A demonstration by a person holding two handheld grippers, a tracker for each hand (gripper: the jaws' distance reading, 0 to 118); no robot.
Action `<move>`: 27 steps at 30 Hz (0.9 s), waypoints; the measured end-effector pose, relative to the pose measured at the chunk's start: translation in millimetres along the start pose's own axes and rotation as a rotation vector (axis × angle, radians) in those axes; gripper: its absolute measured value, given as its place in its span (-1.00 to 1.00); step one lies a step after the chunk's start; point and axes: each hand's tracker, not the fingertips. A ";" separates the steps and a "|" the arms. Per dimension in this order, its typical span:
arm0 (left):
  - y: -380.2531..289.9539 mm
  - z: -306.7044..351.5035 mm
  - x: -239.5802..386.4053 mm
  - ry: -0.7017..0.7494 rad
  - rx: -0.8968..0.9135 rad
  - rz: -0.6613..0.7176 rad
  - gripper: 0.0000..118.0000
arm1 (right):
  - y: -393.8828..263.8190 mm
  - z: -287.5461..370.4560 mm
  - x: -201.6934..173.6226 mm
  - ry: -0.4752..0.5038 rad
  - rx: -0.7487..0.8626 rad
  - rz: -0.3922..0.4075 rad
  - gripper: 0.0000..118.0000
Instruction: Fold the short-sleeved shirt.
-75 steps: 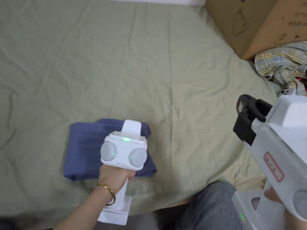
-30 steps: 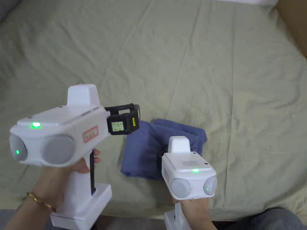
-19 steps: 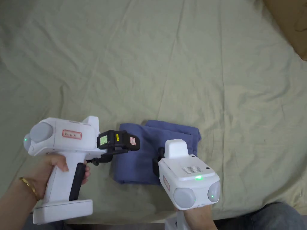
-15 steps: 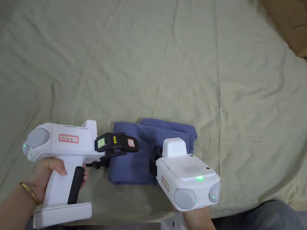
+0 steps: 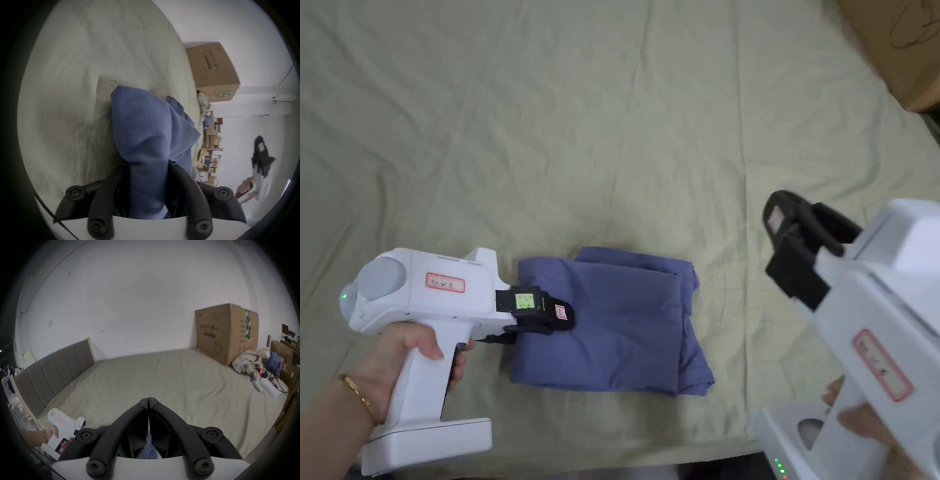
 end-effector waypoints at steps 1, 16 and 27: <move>0.7 2.0 10.9 0.029 -0.002 0.004 -0.60 | 4.8 6.1 3.9 -0.005 0.010 -0.003 -1.00; 11.0 192.6 7.6 0.418 0.165 -0.080 -0.64 | 9.8 27.0 -2.8 0.074 0.031 -0.002 -1.00; 49.4 317.1 -128.9 0.912 0.226 0.026 -0.63 | 12.9 18.3 9.1 0.096 -0.040 -0.022 -1.00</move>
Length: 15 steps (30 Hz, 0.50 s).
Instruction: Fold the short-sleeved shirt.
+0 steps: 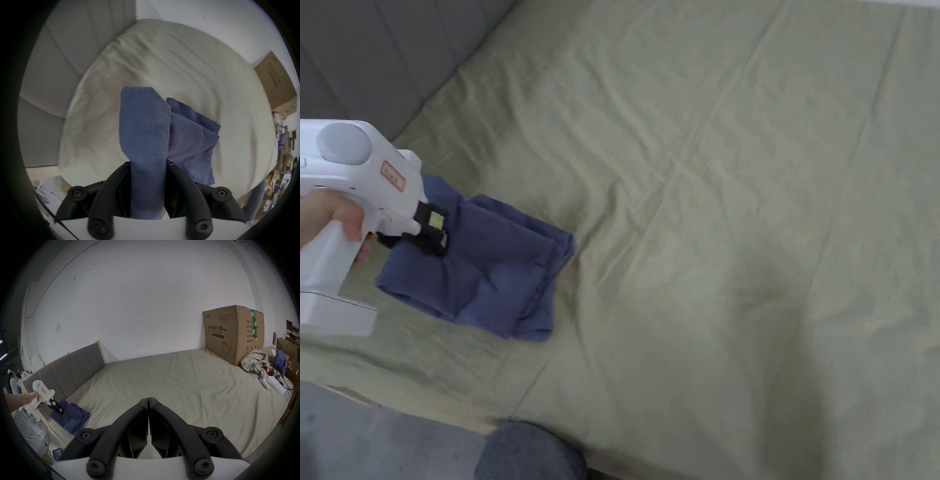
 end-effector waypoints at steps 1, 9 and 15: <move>2.9 -5.2 -8.7 0.024 -0.012 0.006 -0.63 | 0.5 -1.3 0.8 -0.004 -0.007 0.010 -1.00; 3.8 0.0 -30.6 0.375 0.180 -0.049 0.66 | 2.7 15.2 13.5 0.002 -0.021 0.015 -1.00; -18.7 113.0 24.3 0.260 0.656 0.038 0.05 | 17.8 32.3 22.3 0.013 0.031 0.064 -1.00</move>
